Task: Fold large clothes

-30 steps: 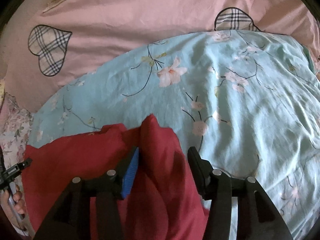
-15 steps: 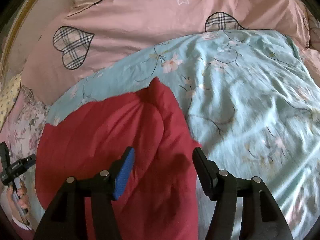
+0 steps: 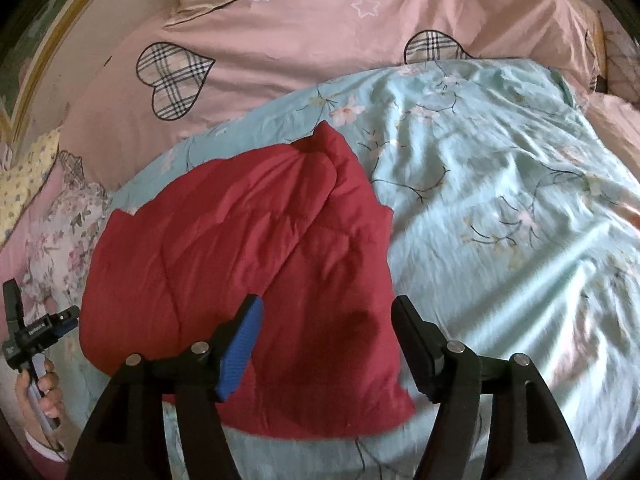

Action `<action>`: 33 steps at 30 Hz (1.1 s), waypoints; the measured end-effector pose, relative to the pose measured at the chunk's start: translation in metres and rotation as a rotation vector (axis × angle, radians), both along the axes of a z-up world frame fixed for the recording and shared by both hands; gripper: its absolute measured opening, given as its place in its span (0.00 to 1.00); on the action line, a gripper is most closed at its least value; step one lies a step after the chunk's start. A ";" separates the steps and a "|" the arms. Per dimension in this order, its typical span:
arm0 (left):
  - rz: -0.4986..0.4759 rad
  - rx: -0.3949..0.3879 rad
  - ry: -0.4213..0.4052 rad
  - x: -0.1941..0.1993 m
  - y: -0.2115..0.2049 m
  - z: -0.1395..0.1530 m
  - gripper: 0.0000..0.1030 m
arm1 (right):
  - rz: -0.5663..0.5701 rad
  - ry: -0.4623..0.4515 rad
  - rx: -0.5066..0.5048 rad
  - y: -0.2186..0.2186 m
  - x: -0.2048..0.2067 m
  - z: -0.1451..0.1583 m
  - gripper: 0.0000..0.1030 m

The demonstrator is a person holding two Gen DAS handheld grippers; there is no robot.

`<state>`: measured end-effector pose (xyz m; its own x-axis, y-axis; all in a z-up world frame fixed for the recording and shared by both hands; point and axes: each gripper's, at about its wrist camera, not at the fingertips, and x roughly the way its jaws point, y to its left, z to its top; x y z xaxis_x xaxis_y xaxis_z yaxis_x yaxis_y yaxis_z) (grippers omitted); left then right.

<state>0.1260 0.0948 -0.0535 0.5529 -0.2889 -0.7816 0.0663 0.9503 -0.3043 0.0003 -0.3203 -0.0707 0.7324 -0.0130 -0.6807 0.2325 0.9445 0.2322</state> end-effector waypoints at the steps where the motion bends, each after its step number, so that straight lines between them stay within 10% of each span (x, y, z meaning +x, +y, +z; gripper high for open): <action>1: 0.006 -0.004 0.002 -0.006 0.001 -0.001 0.71 | 0.000 0.001 -0.006 0.003 -0.004 0.000 0.68; 33: -0.157 0.167 -0.031 -0.060 -0.083 0.001 0.81 | 0.191 0.016 -0.129 0.116 -0.009 -0.015 0.78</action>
<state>0.0664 0.0123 -0.0522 0.5362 -0.2415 -0.8088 0.2243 0.9645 -0.1393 -0.0082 -0.2038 -0.0853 0.7188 0.0375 -0.6942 0.0491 0.9933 0.1045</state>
